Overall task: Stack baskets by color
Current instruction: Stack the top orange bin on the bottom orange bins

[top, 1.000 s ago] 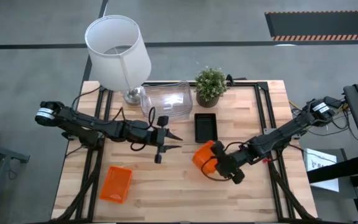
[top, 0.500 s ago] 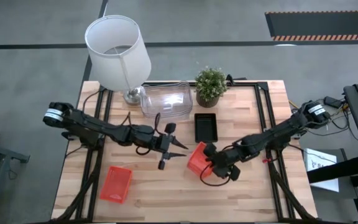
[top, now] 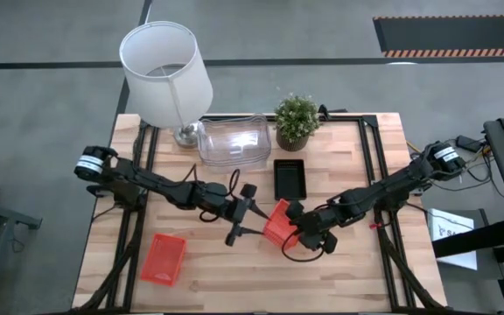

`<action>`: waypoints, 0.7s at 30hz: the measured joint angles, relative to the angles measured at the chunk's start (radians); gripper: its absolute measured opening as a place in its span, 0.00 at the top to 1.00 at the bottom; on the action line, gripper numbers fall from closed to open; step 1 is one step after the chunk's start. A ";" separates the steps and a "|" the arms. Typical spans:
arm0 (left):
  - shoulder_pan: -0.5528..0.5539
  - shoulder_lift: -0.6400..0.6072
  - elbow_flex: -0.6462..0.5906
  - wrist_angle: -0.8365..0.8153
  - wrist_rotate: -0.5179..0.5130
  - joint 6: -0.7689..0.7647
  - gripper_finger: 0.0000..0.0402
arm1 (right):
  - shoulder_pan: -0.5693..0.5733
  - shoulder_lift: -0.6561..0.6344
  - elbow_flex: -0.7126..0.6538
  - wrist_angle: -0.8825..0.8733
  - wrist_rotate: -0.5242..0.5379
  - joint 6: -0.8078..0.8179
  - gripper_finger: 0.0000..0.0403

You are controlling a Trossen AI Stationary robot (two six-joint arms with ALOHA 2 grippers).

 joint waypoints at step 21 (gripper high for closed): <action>0.026 0.062 0.014 0.051 0.047 -0.032 0.56 | -0.006 0.000 0.000 0.022 0.002 0.008 0.98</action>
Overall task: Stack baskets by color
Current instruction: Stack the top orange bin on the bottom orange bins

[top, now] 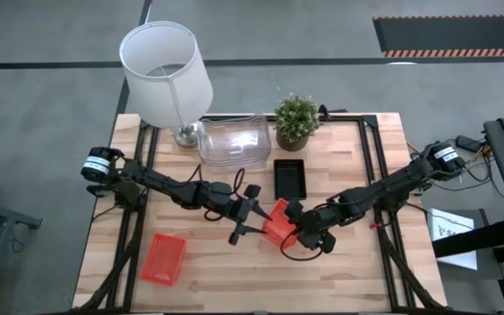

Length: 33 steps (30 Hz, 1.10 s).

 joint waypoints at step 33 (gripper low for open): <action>0.055 -0.002 0.003 -0.067 0.127 -0.022 0.98 | -0.023 0.002 -0.002 0.016 -0.005 -0.034 0.98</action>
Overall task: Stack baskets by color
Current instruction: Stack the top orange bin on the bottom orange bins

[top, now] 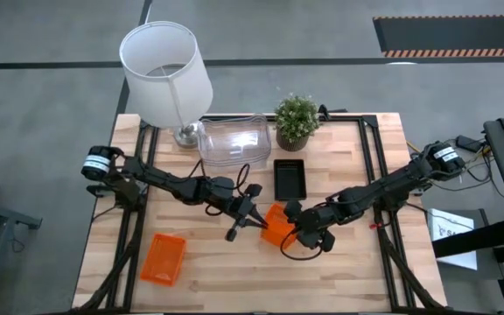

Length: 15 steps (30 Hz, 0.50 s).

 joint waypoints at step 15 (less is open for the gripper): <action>0.003 0.001 0.003 0.000 0.010 -0.003 1.00 | -0.003 -0.002 0.000 -0.008 0.018 0.075 0.78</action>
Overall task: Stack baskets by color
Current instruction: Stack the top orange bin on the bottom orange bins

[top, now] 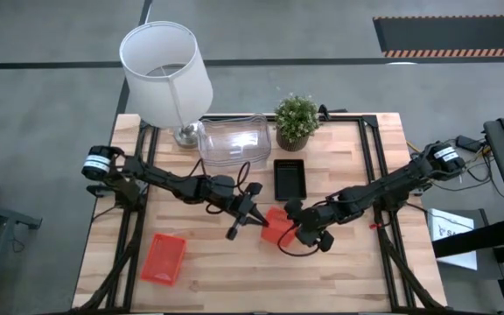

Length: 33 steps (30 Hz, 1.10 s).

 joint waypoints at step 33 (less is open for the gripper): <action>-0.026 -0.002 -0.013 -0.293 -0.005 0.055 0.90 | 0.005 -0.272 -0.154 0.240 -0.062 0.308 0.79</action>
